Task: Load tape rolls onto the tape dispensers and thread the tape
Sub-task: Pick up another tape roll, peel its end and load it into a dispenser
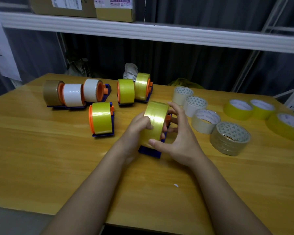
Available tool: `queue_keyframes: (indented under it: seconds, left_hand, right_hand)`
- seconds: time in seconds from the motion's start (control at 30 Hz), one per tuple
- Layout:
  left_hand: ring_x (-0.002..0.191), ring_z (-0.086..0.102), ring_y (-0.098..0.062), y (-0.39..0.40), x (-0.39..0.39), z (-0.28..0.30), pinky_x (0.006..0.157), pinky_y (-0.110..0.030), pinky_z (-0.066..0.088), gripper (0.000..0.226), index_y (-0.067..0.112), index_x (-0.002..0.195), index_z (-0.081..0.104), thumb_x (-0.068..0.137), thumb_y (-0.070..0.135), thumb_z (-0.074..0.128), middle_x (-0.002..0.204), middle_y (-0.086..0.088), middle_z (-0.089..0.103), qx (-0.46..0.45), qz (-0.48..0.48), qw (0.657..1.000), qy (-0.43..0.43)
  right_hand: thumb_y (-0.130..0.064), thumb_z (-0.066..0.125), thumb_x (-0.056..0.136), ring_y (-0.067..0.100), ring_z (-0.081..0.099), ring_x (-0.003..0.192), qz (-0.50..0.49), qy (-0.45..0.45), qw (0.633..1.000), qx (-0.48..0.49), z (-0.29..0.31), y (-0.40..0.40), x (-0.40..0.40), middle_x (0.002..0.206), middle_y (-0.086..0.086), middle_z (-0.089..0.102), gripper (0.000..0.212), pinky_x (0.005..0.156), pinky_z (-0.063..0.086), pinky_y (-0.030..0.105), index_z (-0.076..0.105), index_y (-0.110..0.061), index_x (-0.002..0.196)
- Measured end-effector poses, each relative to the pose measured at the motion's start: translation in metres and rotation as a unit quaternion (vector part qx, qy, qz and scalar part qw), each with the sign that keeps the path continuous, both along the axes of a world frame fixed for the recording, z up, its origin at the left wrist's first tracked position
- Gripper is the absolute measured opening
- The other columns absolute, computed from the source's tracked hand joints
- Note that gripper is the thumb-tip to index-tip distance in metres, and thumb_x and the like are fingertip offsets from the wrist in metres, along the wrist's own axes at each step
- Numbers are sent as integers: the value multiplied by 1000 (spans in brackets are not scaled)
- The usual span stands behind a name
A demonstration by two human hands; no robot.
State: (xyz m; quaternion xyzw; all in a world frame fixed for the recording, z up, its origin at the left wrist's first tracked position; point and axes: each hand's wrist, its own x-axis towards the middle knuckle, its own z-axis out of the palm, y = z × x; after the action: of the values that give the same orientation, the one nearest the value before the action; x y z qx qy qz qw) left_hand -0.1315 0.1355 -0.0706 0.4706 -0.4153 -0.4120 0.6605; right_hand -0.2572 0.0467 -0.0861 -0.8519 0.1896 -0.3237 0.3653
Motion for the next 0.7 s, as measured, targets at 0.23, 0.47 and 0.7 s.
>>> queue_keyframes:
  seconds: [0.23,0.47,0.7]
  left_hand:
    - [84,62,-24,-2,1,-6,70,-33,49,51,4,97,62,55,32,54,88,-12,64,2,18,999,-39]
    - [85,53,-34,-3,2,-5,78,-44,41,74,-12,108,53,57,40,56,92,-22,56,44,48,998,4]
    - [77,59,-28,-5,3,-6,70,-37,46,52,3,97,62,55,32,54,83,-13,63,6,5,1000,1]
  right_hand:
    - [-71,56,59,-5,62,90,13,-32,990,137,3,0,3,116,-17,53,86,71,50,15,33,-42,137]
    - [-43,78,68,3,46,128,102,-29,984,145,0,-2,-1,144,-20,29,94,99,48,24,20,-60,140]
    - [-37,78,68,2,52,118,88,-62,983,148,3,0,0,134,-25,36,85,83,52,20,30,-56,136]
